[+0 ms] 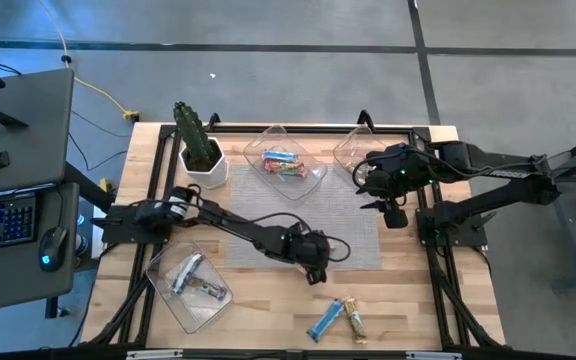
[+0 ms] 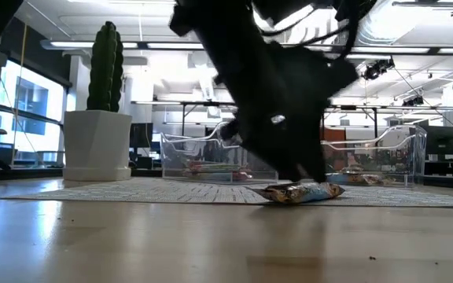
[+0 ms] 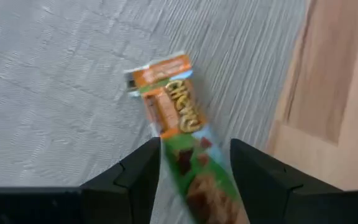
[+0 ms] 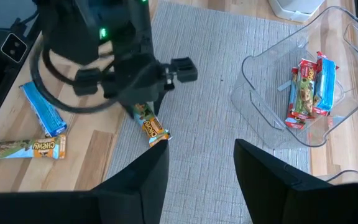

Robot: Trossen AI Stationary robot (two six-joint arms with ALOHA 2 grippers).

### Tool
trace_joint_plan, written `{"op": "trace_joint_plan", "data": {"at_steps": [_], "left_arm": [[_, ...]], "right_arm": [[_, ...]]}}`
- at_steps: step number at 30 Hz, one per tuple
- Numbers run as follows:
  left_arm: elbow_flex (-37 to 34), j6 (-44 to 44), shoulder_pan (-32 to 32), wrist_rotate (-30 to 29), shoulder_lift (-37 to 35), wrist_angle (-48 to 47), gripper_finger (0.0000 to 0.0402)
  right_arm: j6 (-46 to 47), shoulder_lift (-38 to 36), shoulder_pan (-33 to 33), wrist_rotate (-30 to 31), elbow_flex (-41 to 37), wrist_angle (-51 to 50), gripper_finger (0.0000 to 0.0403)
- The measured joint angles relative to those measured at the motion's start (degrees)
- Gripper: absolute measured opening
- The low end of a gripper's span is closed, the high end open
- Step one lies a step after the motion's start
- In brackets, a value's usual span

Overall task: Pick and place Granola Bars by type
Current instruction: Put the yellow granola bar into the top right transparent bin

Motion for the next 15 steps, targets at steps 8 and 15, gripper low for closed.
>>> {"op": "trace_joint_plan", "data": {"at_steps": [8,15], "left_arm": [[0.0,-5.2,-0.1,-0.9,2.7,1.4,0.0186],[0.0,-5.0,-0.1,-2.5,3.4,2.5,0.0159]], "right_arm": [[0.0,0.0,0.0,0.0,0.0,0.0,0.0165],[0.0,0.0,0.0,0.0,0.0,0.0,0.0165]]}}
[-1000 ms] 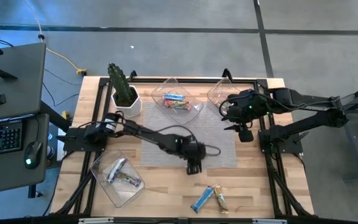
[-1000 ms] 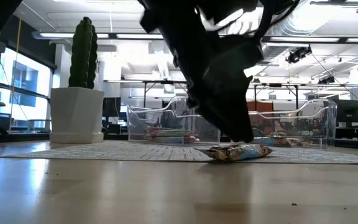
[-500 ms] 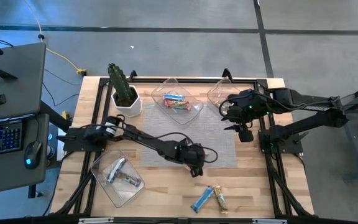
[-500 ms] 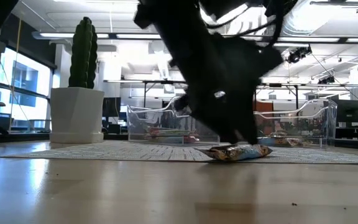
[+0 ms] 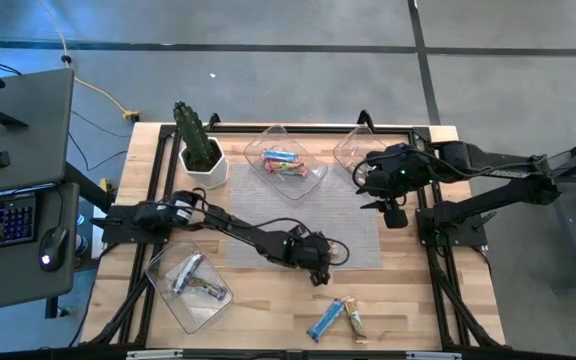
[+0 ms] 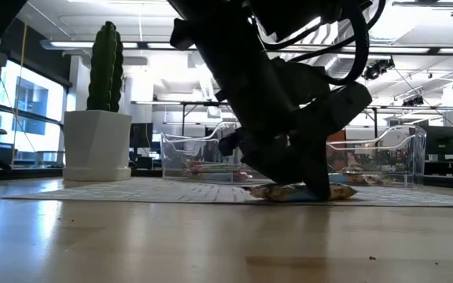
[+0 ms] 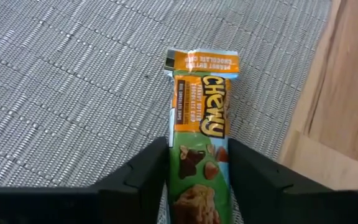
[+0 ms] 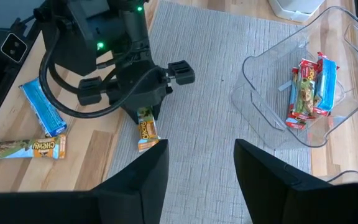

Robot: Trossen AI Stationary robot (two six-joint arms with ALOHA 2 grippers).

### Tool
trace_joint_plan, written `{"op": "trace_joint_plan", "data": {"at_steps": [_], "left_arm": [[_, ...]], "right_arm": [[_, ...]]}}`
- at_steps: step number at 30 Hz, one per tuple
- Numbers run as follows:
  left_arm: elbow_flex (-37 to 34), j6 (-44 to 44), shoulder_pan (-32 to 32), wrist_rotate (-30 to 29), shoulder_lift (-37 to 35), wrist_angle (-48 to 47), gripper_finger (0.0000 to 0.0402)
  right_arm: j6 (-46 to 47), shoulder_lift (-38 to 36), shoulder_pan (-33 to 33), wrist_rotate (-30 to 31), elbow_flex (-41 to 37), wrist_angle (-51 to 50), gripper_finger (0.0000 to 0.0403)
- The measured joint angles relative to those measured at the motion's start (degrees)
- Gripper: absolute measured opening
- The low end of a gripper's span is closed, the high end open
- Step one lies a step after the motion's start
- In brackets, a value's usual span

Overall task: Pick and place Granola Bars by type
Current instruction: Put the yellow granola bar into the top right transparent bin

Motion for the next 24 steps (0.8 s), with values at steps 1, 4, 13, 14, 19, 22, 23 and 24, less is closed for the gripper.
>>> {"op": "trace_joint_plan", "data": {"at_steps": [1,4,13,14,19,22,23,24], "left_arm": [[-0.1,0.0,0.0,0.0,-0.3,0.2,0.0148],[0.0,0.0,0.1,0.4,-0.7,2.1,0.0114],[12.5,10.3,3.6,2.3,-0.9,-3.3,0.0091],[14.3,12.8,4.6,1.7,-0.9,-3.8,0.0093],[23.2,24.5,10.5,1.4,-1.0,-3.6,0.0095],[26.2,28.3,15.0,1.5,-1.2,-3.0,0.0096],[26.5,29.4,16.6,1.7,-1.2,-2.5,0.0096],[26.5,30.6,18.3,2.6,-1.2,-1.5,0.0096]], "right_arm": [[0.0,0.0,0.0,0.0,0.0,0.0,0.0165],[0.0,0.0,0.0,0.0,0.0,0.0,0.0165],[3.5,-1.3,0.0,-1.6,0.0,-6.9,0.0165],[4.4,-1.9,0.0,-1.7,0.0,-8.4,0.0165],[9.0,-6.2,0.0,-0.1,0.0,-13.2,0.0165],[12.9,-10.5,0.0,3.4,0.0,-15.5,0.0165],[14.1,-12.1,0.0,4.9,0.0,-16.1,0.0165],[15.3,-13.8,0.0,6.7,-0.2,-16.1,0.0165]]}}
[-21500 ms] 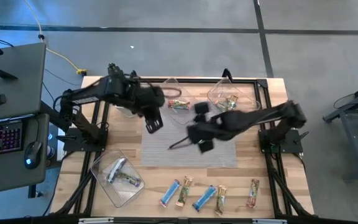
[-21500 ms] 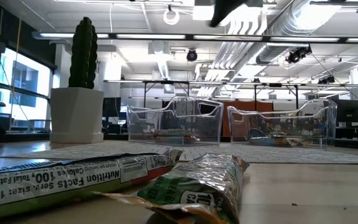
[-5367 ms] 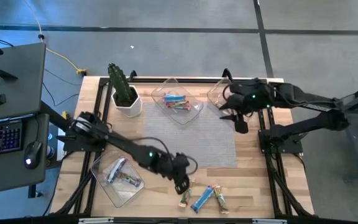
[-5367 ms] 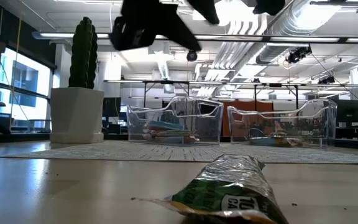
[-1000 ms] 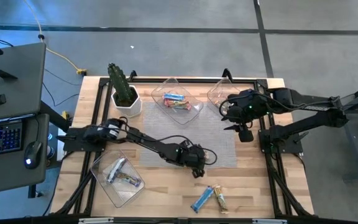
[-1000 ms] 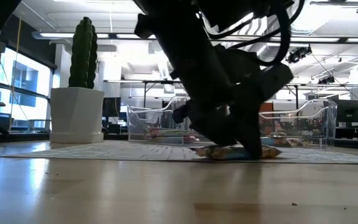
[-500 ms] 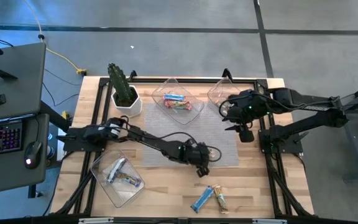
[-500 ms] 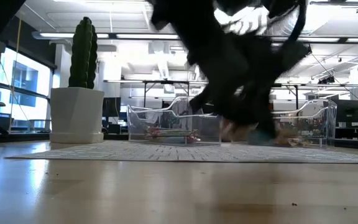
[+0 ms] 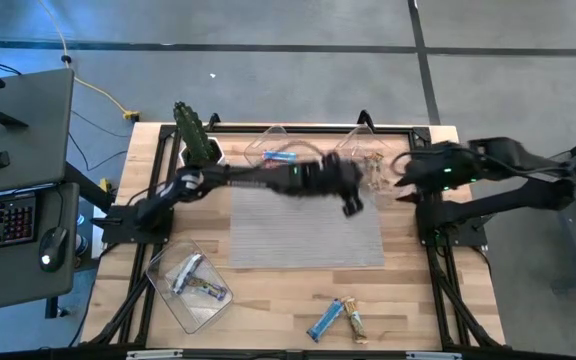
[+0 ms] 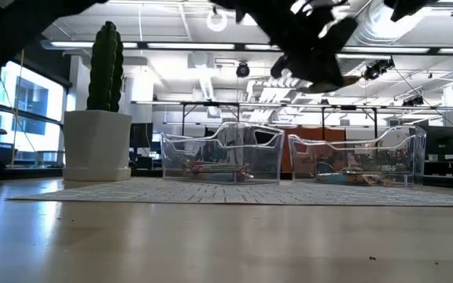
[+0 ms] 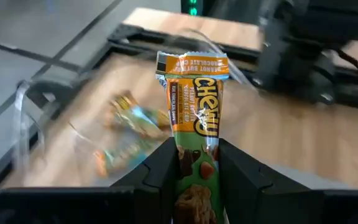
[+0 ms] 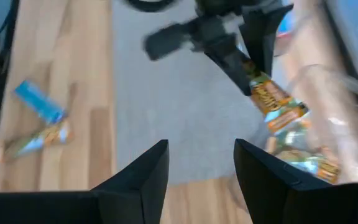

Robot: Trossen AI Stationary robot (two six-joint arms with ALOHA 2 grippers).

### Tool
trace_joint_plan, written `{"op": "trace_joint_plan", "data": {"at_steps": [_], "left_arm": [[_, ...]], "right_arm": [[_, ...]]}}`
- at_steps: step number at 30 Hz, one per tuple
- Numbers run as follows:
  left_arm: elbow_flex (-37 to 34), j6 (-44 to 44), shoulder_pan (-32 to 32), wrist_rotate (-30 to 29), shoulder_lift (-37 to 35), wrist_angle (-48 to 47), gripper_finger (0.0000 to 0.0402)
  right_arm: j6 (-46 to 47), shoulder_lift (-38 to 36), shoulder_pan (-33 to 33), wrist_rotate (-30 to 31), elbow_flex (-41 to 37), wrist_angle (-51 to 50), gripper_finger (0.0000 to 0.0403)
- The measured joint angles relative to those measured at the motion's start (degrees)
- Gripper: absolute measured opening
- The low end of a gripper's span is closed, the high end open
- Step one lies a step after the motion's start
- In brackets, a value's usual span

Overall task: Pick and place Granola Bars by type
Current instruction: Put the yellow granola bar into the top right transparent bin

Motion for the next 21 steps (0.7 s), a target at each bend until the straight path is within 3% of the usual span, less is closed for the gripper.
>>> {"op": "trace_joint_plan", "data": {"at_steps": [5,11,16,21], "left_arm": [[0.0,2.8,8.8,13.9,0.7,7.1,0.0096],[-0.1,2.2,16.0,26.2,5.7,17.3,0.0097],[-0.1,0.9,17.7,28.1,9.2,20.6,0.0097],[-0.2,1.2,17.8,27.0,11.1,22.1,0.0097]], "right_arm": [[4.3,-9.1,0.0,6.8,-7.3,4.9,0.0165],[5.5,-15.5,-0.2,4.5,-21.4,16.8,0.0165],[4.4,-15.8,-0.2,1.7,-29.9,24.8,0.0165],[3.7,-12.4,-0.2,-1.7,-28.8,25.3,0.0165]]}}
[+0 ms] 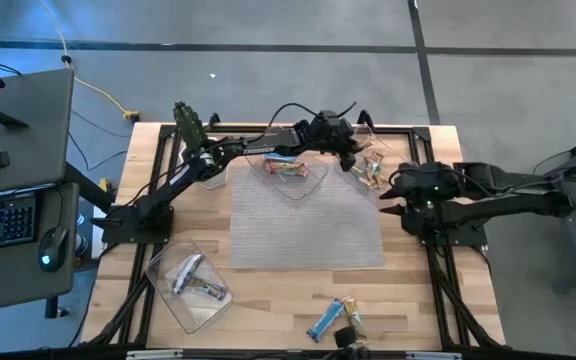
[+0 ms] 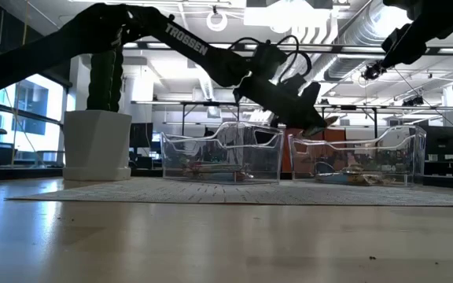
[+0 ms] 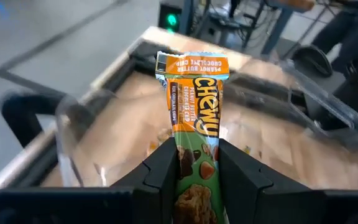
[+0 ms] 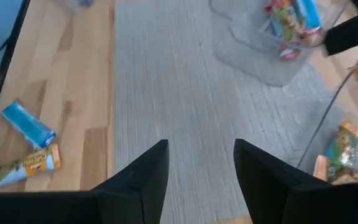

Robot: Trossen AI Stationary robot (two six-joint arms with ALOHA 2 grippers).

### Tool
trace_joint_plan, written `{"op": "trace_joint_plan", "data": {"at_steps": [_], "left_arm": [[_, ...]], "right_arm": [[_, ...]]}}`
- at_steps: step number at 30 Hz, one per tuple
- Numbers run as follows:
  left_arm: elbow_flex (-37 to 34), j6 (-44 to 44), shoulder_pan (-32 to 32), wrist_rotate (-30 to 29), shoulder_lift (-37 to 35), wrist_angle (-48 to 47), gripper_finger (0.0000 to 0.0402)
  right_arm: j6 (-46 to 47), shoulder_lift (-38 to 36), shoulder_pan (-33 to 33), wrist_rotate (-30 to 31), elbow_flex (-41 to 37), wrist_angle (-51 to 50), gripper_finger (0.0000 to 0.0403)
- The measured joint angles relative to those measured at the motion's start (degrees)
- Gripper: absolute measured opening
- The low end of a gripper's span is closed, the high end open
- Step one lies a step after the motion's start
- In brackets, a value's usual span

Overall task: Pick and place Granola Bars by type
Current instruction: Put the yellow granola bar into the top right transparent bin

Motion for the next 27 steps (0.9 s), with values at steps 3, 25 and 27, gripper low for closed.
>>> {"op": "trace_joint_plan", "data": {"at_steps": [3,25,27], "left_arm": [[0.3,1.1,0.0,-2.2,0.8,1.4,0.0097],[0.3,1.3,-0.8,-0.8,1.8,-1.9,0.0164],[0.3,1.5,-1.0,-1.2,1.8,-1.6,0.0183]], "right_arm": [[-0.5,1.4,0.0,-0.6,0.0,-0.1,0.0165],[-1.0,17.5,-0.1,-2.0,0.0,0.0,0.0165],[-1.0,19.0,-0.1,-2.0,0.0,0.0,0.0165]]}}
